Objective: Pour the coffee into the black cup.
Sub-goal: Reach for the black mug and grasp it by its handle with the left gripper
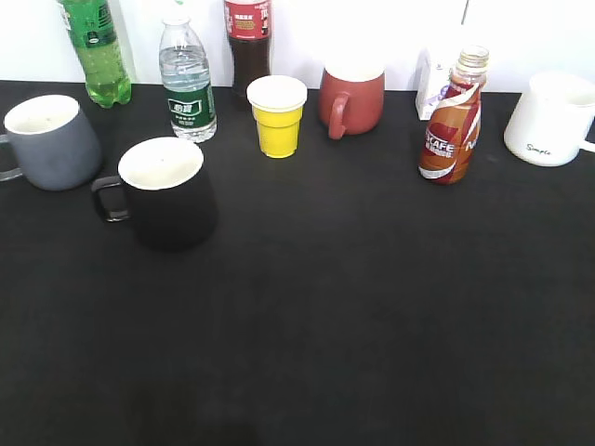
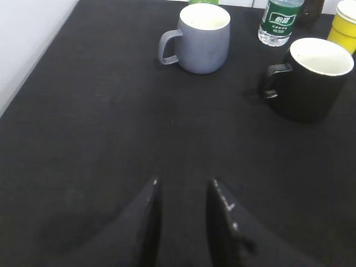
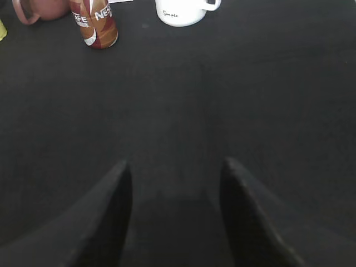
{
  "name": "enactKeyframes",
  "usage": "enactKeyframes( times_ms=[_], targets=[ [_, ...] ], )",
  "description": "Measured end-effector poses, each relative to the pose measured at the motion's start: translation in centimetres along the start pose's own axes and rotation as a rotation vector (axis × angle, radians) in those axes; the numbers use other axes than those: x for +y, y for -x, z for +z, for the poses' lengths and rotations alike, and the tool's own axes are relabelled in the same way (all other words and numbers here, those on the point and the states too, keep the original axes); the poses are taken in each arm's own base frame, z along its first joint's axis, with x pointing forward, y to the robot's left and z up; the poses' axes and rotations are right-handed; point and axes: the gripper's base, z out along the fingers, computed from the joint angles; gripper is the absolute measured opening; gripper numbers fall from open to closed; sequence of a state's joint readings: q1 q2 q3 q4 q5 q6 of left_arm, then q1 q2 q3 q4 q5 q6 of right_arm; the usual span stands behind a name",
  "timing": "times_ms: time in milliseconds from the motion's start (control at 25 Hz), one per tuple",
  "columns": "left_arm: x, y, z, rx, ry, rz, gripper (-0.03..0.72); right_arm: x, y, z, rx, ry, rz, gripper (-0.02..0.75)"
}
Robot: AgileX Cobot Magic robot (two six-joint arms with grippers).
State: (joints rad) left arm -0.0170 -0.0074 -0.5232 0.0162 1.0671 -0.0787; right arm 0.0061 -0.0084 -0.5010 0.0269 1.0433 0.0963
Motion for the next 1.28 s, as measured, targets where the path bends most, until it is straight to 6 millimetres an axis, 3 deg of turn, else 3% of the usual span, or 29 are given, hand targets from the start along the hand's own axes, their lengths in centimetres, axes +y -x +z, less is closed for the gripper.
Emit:
enactKeyframes(
  times_ms=[360, 520, 600, 720, 840, 960, 1000, 1120, 1280],
  targets=[
    [0.0, 0.1, 0.0, -0.006, 0.000, 0.000, 0.221, 0.0, 0.0, 0.0, 0.000, 0.000, 0.000, 0.412],
    [-0.3, 4.4, 0.0, -0.169, -0.013, 0.004, 0.343, 0.0, 0.0, 0.0, 0.000, 0.000, 0.000, 0.411],
    [-0.6, 7.4, 1.8, -0.226, -0.016, 0.035, 0.424, 0.0, 0.0, 0.0, 0.000, 0.000, 0.000, 0.411],
    [-1.0, 11.9, 5.7, -0.376, -0.024, 0.055, 0.440, 0.0, 0.0, 0.0, 0.000, 0.000, 0.000, 0.412],
    [-1.6, 13.7, 10.2, -0.402, -0.054, 0.060, 0.440, 0.0, 0.0, 0.0, 0.000, 0.000, 0.000, 0.412],
    [-4.0, 11.5, 15.6, -0.328, -0.179, 0.053, 0.440, 0.0, 0.0, 0.0, 0.000, 0.000, 0.000, 0.411],
    [-4.6, 10.2, 16.4, -0.316, -0.214, 0.058, 0.440, 0.0, 0.0, 0.0, 0.000, 0.000, 0.000, 0.411],
    [-5.7, 6.1, 17.7, -0.222, -0.274, 0.011, 0.440, 0.0, 0.0, 0.0, 0.000, 0.000, 0.000, 0.411],
    [-5.3, 0.9, 18.2, -0.150, -0.279, 0.006, 0.441, 0.0, 0.0, 0.0, 0.000, 0.000, 0.000, 0.412]
  ],
)
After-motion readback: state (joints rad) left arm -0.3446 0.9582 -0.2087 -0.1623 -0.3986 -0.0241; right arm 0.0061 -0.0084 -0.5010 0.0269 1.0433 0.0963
